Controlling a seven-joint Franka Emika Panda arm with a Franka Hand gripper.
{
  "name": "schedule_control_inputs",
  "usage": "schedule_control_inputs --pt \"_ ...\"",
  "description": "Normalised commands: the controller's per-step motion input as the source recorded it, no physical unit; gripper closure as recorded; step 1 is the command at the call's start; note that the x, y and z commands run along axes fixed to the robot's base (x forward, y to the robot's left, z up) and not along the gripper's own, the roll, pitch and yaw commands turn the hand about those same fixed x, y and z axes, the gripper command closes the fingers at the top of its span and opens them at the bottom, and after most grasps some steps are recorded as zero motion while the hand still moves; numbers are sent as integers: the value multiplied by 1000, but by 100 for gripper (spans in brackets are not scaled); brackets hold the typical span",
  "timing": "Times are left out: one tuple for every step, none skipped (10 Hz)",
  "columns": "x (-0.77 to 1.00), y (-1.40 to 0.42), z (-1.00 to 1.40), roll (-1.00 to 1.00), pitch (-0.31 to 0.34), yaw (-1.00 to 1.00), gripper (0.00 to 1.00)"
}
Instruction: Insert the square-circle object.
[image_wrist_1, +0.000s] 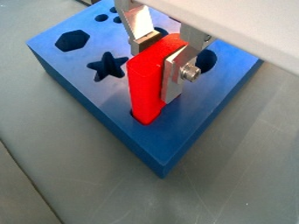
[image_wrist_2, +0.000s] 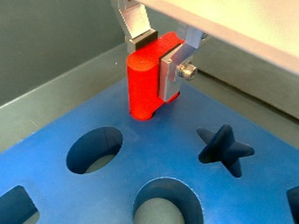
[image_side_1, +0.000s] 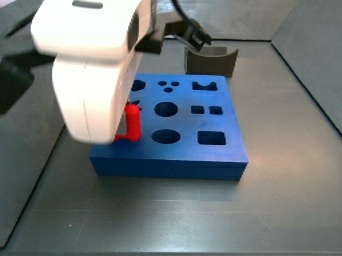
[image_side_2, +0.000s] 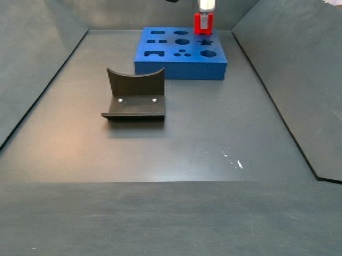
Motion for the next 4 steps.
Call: schedule_control_inputs --pt "3 -254 -734 334 0 0 100" --pt "0 0 -163 -49 -86 0 100" --pt "0 0 -17 -24 -49 -3 100" --pt "0 0 0 0 -1 0 100"
